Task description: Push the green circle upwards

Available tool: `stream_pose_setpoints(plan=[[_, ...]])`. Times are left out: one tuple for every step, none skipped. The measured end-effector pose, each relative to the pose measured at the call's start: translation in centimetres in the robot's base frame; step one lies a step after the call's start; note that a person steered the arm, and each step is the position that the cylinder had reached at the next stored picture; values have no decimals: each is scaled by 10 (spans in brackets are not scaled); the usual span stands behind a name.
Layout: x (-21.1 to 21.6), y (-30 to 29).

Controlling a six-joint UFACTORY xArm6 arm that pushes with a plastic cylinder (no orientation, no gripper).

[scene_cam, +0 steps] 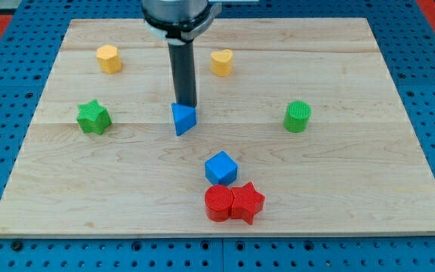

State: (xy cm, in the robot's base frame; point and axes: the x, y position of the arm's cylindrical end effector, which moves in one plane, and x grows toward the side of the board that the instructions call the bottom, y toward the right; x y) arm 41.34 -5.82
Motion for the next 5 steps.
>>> stream_pose_setpoints(plan=[[21,-15],[49,-32],[55,7],[52,44],[47,122]])
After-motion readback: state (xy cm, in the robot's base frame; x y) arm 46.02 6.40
